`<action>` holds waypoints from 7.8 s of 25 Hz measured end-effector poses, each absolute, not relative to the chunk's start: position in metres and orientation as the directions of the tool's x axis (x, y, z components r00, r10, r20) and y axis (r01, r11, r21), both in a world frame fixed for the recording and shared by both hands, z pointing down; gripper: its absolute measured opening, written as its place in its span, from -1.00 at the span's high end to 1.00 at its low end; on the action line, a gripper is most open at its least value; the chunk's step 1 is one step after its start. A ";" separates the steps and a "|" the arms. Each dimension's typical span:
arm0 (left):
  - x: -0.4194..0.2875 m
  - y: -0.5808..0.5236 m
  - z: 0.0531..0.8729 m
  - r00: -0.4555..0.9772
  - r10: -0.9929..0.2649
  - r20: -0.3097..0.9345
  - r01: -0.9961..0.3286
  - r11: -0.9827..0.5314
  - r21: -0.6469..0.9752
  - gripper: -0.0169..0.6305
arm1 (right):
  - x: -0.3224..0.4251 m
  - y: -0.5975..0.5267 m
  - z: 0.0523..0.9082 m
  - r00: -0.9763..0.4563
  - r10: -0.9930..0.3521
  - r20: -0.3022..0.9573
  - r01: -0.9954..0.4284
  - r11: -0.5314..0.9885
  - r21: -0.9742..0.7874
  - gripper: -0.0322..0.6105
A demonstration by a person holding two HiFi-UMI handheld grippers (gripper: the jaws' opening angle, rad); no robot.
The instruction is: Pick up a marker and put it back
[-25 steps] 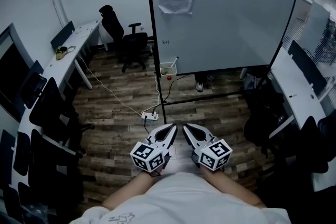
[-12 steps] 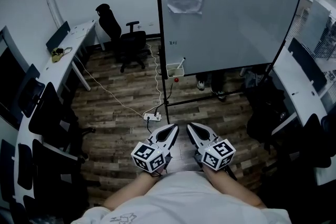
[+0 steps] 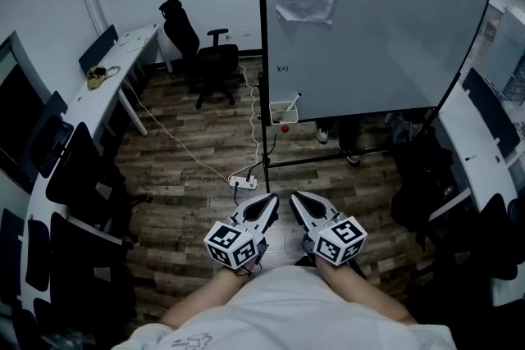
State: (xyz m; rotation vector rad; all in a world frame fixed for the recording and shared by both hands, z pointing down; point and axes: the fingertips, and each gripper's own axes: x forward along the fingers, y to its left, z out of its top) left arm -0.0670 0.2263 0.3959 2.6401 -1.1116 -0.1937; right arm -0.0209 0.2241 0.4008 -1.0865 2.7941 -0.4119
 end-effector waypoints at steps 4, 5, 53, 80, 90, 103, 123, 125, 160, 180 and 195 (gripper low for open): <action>-0.069 0.202 0.395 0.674 -0.739 -0.017 -0.704 -0.649 0.290 0.93 | -0.023 0.196 0.396 -0.757 -0.654 -0.019 -0.622 0.729 -0.287 0.86; -0.069 0.196 0.395 0.667 -0.744 -0.017 -0.709 -0.642 0.291 0.93 | -0.024 0.190 0.395 -0.762 -0.647 -0.019 -0.616 0.734 -0.285 0.86; 0.037 -0.111 0.414 0.659 -0.752 0.025 -0.717 -0.617 0.325 0.93 | 0.088 -0.107 0.427 -0.769 -0.637 0.045 -0.609 0.710 -0.354 0.86; -0.058 -0.203 0.422 0.864 -0.498 0.077 -0.498 -0.820 0.281 0.93 | -0.030 -0.198 0.439 -0.561 -0.824 0.086 -0.785 0.495 -0.372 0.86; -0.042 -0.224 0.430 0.858 -0.503 0.103 -0.509 -0.811 0.289 0.93 | 0.004 -0.225 0.448 -0.517 -0.849 0.108 -0.805 0.438 -0.400 0.86; -0.023 -0.250 0.444 0.807 -0.570 0.156 -0.588 -0.754 0.293 0.93 | 0.030 -0.258 0.472 -0.563 -0.809 0.166 -0.770 0.442 -0.460 0.86; -0.001 -0.274 0.492 0.765 -0.588 0.263 -0.644 -0.685 0.340 0.93 | 0.037 -0.292 0.552 -0.626 -0.721 0.296 -0.722 0.393 -0.569 0.70; 0.000 -0.275 0.496 0.763 -0.586 0.273 -0.646 -0.682 0.342 0.93 | 0.037 -0.294 0.557 -0.626 -0.718 0.304 -0.721 0.385 -0.577 0.68; -0.018 -0.269 0.513 0.737 -0.595 0.320 -0.676 -0.640 0.366 0.93 | 0.031 -0.302 0.577 -0.593 -0.741 0.315 -0.721 0.314 -0.617 0.66; -0.033 -0.253 0.481 0.734 -0.634 0.243 -0.677 -0.649 0.348 0.93 | 0.032 -0.283 0.529 -0.575 -0.783 0.237 -0.739 0.374 -0.560 0.66; -0.048 -0.229 0.431 0.762 -0.636 0.121 -0.640 -0.711 0.291 0.93 | 0.029 -0.250 0.460 -0.550 -0.826 0.122 -0.743 0.417 -0.525 0.66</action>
